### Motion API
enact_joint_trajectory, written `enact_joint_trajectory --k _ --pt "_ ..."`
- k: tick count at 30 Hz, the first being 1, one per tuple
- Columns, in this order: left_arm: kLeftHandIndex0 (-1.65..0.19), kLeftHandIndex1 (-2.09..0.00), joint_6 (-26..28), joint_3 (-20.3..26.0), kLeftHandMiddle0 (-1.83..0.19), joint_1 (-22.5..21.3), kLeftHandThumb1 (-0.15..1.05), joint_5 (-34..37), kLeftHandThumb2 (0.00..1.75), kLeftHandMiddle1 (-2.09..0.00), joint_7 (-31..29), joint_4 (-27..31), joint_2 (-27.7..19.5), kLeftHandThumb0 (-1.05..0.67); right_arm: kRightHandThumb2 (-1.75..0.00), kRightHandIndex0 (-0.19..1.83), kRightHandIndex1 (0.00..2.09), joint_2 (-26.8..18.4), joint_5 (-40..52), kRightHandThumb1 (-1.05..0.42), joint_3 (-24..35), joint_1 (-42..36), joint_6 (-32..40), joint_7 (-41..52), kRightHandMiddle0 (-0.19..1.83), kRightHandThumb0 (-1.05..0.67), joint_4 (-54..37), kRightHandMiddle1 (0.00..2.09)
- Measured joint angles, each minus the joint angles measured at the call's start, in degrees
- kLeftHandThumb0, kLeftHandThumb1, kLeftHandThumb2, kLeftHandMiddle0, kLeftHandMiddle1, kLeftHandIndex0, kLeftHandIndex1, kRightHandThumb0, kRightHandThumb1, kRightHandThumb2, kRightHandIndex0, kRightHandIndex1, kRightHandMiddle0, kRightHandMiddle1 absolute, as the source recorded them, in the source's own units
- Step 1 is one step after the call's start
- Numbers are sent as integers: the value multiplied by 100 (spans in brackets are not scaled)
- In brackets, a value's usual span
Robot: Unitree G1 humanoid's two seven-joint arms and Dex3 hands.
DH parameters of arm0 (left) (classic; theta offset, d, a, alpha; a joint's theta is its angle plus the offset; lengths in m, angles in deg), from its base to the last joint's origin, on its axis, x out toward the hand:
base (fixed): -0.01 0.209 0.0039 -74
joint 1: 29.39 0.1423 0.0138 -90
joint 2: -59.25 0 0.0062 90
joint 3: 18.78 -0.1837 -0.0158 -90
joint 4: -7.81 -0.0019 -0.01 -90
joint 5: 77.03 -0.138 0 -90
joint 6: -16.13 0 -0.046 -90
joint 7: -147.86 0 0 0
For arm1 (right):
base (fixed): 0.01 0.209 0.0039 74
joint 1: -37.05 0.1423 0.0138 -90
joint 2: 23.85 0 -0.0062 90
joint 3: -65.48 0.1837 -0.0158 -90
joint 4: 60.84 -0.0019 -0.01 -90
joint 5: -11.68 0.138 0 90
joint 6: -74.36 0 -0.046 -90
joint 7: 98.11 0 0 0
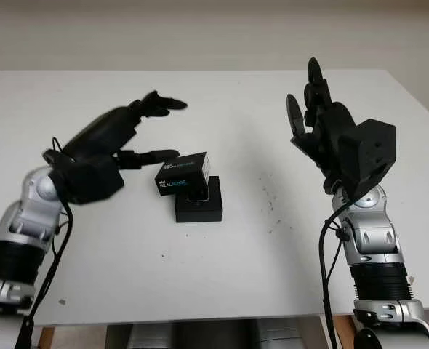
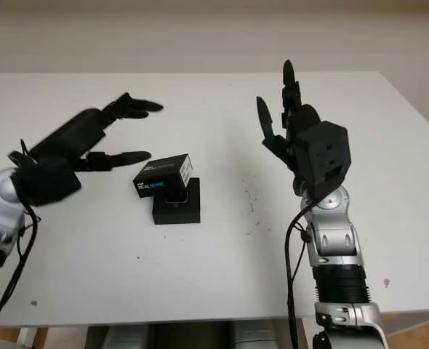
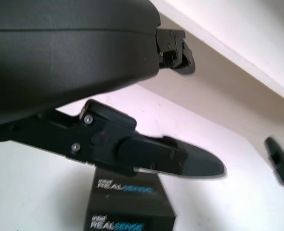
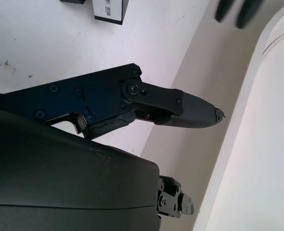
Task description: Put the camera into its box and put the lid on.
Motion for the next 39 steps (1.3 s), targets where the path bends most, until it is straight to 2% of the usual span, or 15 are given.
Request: enact_joint_trajectory --k 3,6,10,13,18,21,24,29,37,38,39 --pt "15 -8 550 26 19 -485 100 310 6 -3 -790 -80 -156 -100 -63 -16 5 -4 0 -105 1 -11 26 0 -17 -64 -7 5" --pt "15 -7 874 -66 19 -1007 98 285 5 -1 -1337 -330 -296 -103 -62 -17 5 -30 1 -105 2 -12 21 33 -18 -66 -6 5" --pt "16 -6 986 -336 19 -1589 95 27 4 0 -1859 -890 -376 -101 -61 -17 5 -50 12 -105 2 -12 2 57 -18 -68 -4 5" --pt "15 -6 979 -757 14 -1912 94 -410 4 -3 -2201 -1363 -374 -99 -61 -18 5 -59 38 -105 1 -9 46 97 -19 -66 -6 5" --pt "18 -4 809 -1278 19 -2137 92 -1034 5 -2 -2380 -1793 -279 -96 -61 -19 4 -60 45 -105 -2 -4 208 109 -19 -66 -52 4" --pt "19 -3 694 -1483 14 -2289 93 -1319 5 -5 -2405 -1877 -207 -100 -61 -19 4 -60 54 -105 -2 7 209 145 -19 -67 -60 3" --pt "19 -2 635 -1557 17 -2324 91 -1455 4 -4 -2394 -1912 -133 -98 -60 -19 4 -61 62 -105 -2 38 208 155 -19 -67 -60 3" --pt "13 -6 520 -1645 12 -2322 92 -1648 6 -7 -2191 -1950 77 -98 -61 -19 4 -62 70 -105 -3 75 208 159 -19 -67 -60 2" --pt "11 -6 645 -1704 9 -2315 93 -1939 6 -7 -1705 -2106 298 -99 -61 -19 3 -68 97 -105 2 97 210 197 -19 -66 -60 2" --pt "11 -6 614 -1704 5 -2315 93 -1940 6 -9 -1665 -2162 314 -98 -61 -19 3 -68 100 -105 2 98 210 198 -19 -65 -60 2" --pt "12 -6 610 -1703 10 -2314 90 -1934 6 -53 -1650 -2216 333 -96 -61 -19 3 -69 101 -105 3 97 210 198 -19 -65 -60 2"
